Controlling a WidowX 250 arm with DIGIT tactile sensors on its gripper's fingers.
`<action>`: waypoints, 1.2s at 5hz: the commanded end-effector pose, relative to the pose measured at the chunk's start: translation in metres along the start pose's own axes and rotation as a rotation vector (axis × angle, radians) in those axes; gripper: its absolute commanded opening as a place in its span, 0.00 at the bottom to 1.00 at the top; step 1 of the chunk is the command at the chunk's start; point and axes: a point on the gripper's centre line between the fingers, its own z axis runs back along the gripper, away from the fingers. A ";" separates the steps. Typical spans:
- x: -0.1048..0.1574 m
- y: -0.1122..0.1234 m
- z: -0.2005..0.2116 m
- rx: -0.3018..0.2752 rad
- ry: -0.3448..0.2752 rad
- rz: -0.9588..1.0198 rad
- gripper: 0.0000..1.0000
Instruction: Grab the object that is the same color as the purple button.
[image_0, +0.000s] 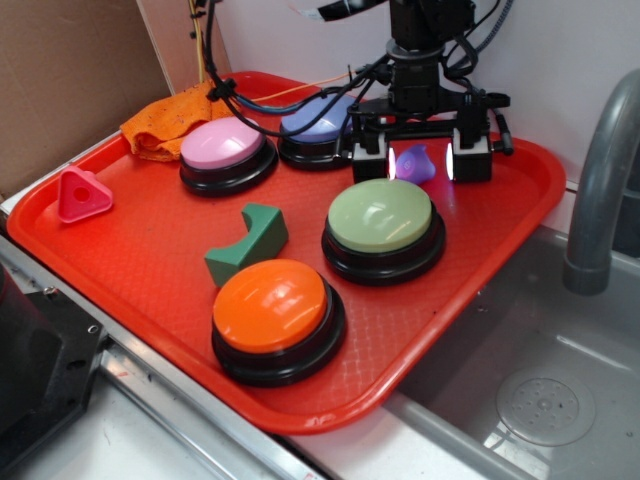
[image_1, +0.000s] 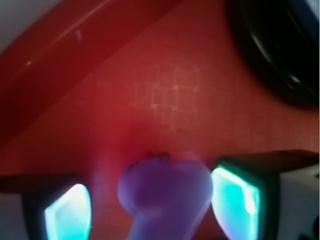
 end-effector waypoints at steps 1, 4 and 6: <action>0.008 0.010 0.011 -0.018 -0.024 -0.017 0.00; 0.021 0.070 0.096 -0.053 0.112 -0.205 0.00; 0.006 0.126 0.125 -0.055 0.141 -0.448 0.00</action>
